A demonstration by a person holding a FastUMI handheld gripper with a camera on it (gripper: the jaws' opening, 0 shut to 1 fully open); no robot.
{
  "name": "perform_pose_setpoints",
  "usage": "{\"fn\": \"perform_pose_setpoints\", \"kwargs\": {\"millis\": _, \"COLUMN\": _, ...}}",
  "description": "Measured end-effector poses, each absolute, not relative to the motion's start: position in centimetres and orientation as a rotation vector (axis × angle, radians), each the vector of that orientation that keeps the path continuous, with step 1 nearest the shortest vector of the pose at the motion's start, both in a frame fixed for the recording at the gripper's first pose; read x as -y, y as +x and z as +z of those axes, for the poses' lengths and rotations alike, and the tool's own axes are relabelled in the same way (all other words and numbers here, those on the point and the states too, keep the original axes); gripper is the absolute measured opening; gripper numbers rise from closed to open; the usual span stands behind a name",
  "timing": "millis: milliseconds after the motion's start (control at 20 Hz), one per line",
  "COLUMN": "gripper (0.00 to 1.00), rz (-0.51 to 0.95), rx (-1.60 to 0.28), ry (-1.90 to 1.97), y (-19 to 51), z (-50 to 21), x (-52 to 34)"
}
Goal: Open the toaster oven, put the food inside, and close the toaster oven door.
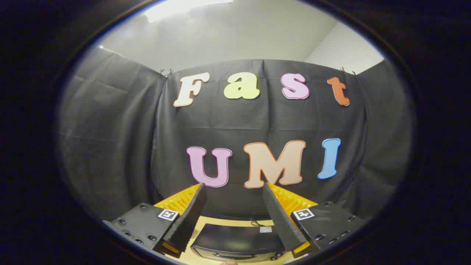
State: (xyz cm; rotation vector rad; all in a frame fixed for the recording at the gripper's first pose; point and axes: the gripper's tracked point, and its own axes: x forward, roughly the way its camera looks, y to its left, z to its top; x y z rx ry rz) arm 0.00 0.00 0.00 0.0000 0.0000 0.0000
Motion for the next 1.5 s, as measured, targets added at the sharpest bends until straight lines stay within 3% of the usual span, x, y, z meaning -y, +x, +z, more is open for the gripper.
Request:
{"fn": "perform_pose_setpoints", "kwargs": {"millis": 800, "gripper": 0.97, "rz": -0.003, "rx": -0.020, "ry": 0.044, "y": 0.3, "z": -4.0, "x": -0.6}}
{"fn": "perform_pose_setpoints", "kwargs": {"millis": 1500, "gripper": 0.97, "rz": -0.074, "rx": -0.230, "ry": 0.063, "y": 1.8, "z": -25.9, "x": 0.5}}
